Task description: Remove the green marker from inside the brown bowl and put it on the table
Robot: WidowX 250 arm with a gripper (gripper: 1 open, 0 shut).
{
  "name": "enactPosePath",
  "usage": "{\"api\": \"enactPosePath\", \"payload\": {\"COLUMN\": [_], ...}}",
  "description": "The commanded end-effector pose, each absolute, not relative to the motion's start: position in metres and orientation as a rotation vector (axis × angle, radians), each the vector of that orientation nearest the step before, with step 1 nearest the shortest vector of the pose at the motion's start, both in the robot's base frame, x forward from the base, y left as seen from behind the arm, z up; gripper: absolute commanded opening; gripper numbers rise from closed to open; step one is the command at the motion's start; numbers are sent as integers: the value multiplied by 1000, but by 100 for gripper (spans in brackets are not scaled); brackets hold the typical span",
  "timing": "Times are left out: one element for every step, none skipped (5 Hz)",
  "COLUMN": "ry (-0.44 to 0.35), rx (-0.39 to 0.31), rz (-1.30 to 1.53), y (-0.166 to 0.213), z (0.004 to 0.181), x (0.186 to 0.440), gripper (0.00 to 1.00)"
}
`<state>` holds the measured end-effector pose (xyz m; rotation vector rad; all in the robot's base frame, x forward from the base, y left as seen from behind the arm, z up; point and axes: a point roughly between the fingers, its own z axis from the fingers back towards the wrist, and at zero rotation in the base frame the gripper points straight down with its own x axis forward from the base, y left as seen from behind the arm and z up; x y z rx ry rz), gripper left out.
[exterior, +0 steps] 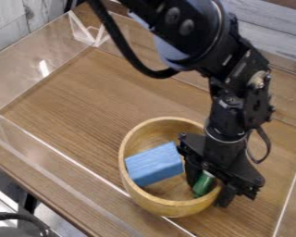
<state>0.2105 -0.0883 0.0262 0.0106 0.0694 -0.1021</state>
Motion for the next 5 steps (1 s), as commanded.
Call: {"api": "enactPosePath", "payload": {"ry": [38,37,36,35,35], "rx": [9,15,20,25,30], "rz": [-115,-125,-134,-143,-152], "y": [-89,-88,-88,-87,-87], "z": [34,36,37,39,41], "x": [215,215,215,215,215], "gripper": [0,0,0,0,0]}}
